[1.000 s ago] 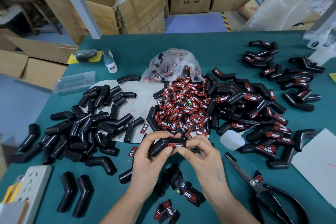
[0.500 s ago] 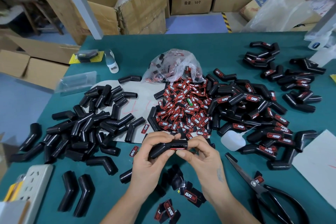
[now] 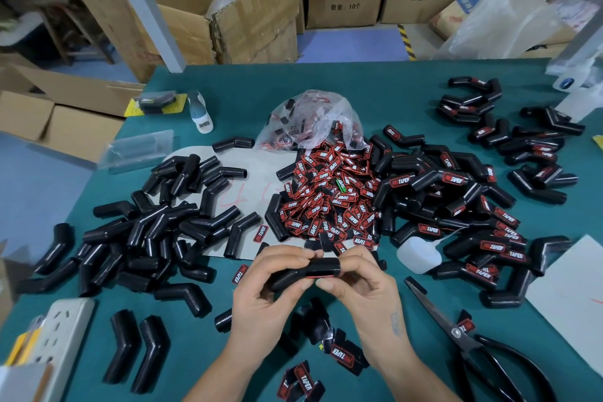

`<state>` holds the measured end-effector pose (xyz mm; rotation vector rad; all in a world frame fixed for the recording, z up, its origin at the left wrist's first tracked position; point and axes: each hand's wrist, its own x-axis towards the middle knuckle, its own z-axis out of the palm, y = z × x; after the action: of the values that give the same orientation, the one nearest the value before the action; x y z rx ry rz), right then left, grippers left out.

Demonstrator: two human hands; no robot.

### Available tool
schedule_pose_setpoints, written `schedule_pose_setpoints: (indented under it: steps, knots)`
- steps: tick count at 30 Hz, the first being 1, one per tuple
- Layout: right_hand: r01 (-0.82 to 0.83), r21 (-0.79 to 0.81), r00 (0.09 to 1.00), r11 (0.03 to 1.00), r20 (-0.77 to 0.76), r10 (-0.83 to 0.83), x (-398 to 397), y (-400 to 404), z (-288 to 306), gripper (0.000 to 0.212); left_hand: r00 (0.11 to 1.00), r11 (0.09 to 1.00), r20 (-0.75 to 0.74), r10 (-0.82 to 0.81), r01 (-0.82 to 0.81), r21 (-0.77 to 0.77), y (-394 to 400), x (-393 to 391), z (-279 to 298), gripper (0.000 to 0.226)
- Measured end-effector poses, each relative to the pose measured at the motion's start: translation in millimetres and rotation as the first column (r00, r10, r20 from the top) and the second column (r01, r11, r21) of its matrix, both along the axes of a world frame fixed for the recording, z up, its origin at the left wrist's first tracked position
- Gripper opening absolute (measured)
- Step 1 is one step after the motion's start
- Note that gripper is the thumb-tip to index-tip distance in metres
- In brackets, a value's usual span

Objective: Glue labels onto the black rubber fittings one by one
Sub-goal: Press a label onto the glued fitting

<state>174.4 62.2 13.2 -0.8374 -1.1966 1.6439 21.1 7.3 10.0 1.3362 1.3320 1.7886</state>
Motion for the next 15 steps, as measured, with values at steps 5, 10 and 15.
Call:
schedule_pose_setpoints:
  steps: [5,10,15]
  knots:
    - [0.022,-0.035,1.0,0.999,0.002,-0.022,-0.9,0.1,-0.1,0.014,0.994,0.998,0.099,-0.035,0.04,-0.043,0.9,0.3,-3.4,0.019]
    - [0.048,-0.046,0.999,0.998,0.018,-0.047,-0.5,1.5,-1.9,0.008,0.968,0.983,0.24,-0.075,0.112,-0.146,2.8,-1.1,-7.7,0.023]
    - [0.064,-0.054,0.997,0.997,0.044,-0.061,0.4,4.0,-4.0,0.007,0.948,0.974,0.31,-0.073,0.134,-0.181,5.3,-2.2,-5.8,0.025]
